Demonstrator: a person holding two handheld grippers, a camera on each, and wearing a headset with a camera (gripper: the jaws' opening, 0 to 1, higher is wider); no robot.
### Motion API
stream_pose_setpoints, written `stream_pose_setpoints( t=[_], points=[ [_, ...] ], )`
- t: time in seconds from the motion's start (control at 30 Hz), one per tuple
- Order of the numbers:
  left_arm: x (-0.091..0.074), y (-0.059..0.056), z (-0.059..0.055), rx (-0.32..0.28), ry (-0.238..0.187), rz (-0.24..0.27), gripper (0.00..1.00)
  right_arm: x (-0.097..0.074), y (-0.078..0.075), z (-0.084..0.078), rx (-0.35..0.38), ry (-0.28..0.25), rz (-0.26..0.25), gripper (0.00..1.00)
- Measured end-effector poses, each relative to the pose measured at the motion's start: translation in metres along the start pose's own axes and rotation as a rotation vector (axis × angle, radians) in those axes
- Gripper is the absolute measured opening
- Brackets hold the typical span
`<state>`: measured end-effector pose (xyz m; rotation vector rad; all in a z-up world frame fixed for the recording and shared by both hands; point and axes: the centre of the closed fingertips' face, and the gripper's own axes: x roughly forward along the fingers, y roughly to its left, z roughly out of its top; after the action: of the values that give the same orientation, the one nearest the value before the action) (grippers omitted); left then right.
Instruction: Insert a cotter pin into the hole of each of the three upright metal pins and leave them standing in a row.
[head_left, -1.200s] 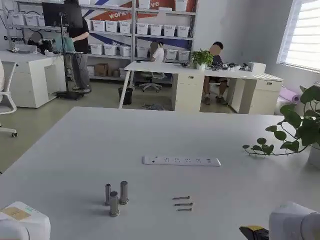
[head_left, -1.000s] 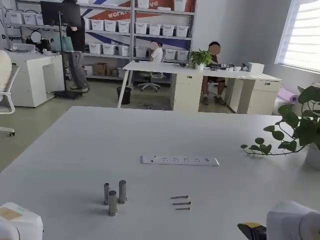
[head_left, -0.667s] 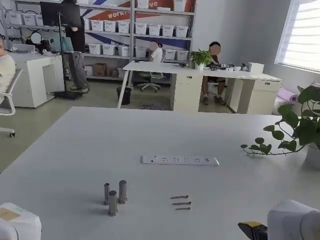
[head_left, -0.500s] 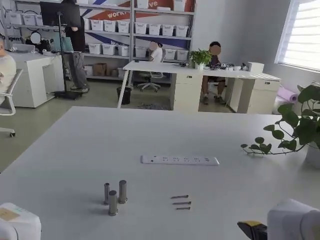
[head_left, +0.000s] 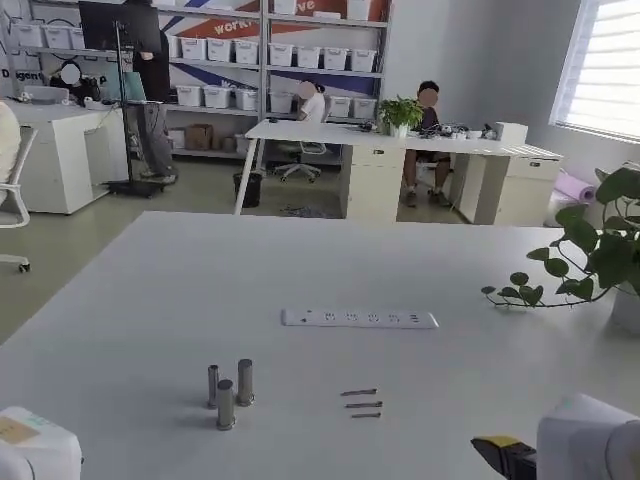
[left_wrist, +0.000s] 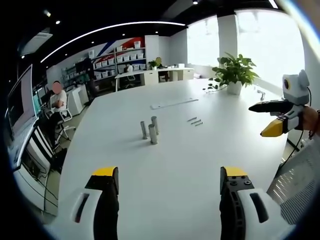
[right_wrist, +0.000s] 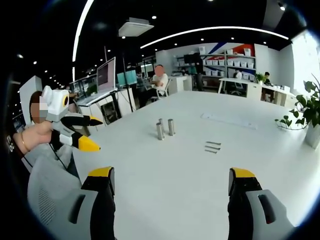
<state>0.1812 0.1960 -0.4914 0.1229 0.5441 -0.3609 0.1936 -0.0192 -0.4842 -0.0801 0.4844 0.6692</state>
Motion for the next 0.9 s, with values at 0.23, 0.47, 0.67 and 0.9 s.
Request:
stream_pose_setpoints(
  t=[0.23,0.47,0.67,0.9],
  points=[
    [0.001,-0.0005,0.0003,0.003,-0.004,-0.007,0.82,0.0011,0.0025,-0.0036,-0.001,0.01,0.005,0.92],
    [-0.0011,0.0003,-0.0017,0.005,0.001,-0.003,0.81,0.0016,0.0003,0.0007,-0.007,-0.003,0.003,0.91],
    [-0.0023,-0.0017,0.0033,-0.015,-0.027,-0.014,0.79,0.0034,0.0002,-0.0012,-0.007,0.003,0.009,0.9],
    [0.0033,-0.0008,0.0009,0.011,-0.014,-0.02,0.75,0.0058,0.0002,0.0019,-0.009,-0.015,0.013,0.86]
  ],
)
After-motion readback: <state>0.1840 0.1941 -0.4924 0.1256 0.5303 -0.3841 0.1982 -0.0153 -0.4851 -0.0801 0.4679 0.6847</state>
